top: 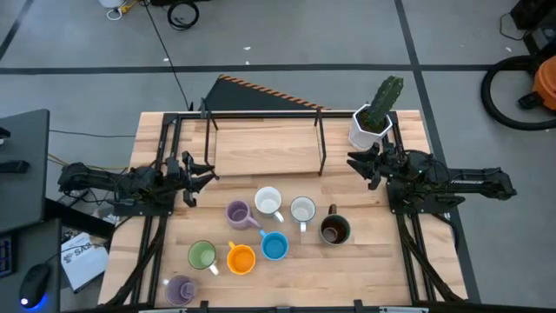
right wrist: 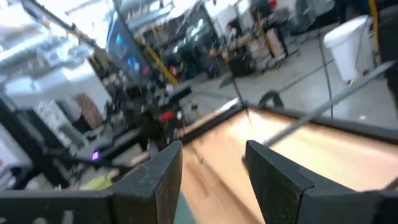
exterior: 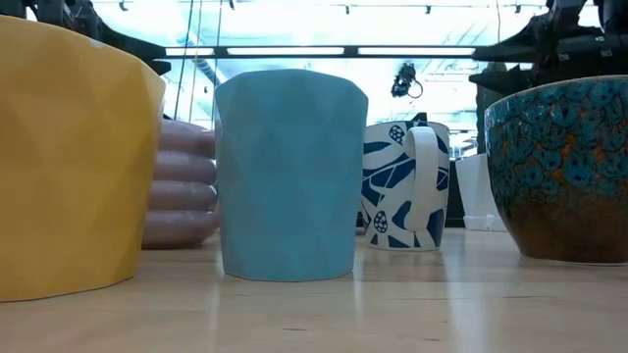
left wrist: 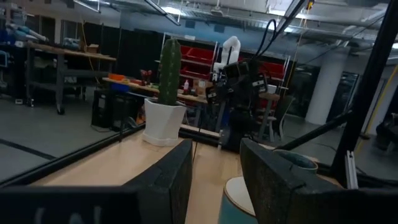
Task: Place coffee mugs
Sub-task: Put the blue patterned mug on the shelf
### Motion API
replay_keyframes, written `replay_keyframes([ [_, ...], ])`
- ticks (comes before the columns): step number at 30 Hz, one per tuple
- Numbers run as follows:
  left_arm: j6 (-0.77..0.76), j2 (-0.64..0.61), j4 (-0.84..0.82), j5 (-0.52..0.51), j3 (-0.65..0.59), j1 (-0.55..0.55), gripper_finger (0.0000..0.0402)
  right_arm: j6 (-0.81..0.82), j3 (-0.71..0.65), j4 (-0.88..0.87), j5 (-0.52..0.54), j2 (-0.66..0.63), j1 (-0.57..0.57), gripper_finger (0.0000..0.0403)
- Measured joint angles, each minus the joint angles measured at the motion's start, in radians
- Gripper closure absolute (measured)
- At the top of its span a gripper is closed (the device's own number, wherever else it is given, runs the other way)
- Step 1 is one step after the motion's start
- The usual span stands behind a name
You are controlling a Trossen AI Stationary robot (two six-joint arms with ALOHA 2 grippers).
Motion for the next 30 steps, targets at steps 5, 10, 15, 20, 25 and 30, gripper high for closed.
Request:
replay_keyframes([
  [5,-0.015,0.000,0.002,0.000,0.000,0.000,0.0261,0.000,0.000,0.133,0.054,0.000,0.000,0.0220],
  [10,-0.015,0.000,0.022,0.000,0.000,0.000,0.0261,-0.034,0.000,0.234,0.118,0.000,0.000,0.0220],
  [15,-0.010,0.000,0.027,0.000,0.000,0.000,0.0261,0.032,0.000,0.245,0.162,0.009,0.000,0.0220],
  [20,0.038,0.005,-0.016,0.000,0.037,0.002,0.0261,0.040,0.000,0.335,0.099,0.073,0.000,0.0220],
  [25,0.057,0.038,-0.088,0.024,0.104,0.000,0.0261,-0.060,0.024,0.497,-0.004,0.174,0.000,0.0220],
  [30,0.052,0.086,-0.069,0.050,0.097,0.000,0.0261,-0.075,0.184,0.289,-0.093,0.284,0.001,0.0220],
])
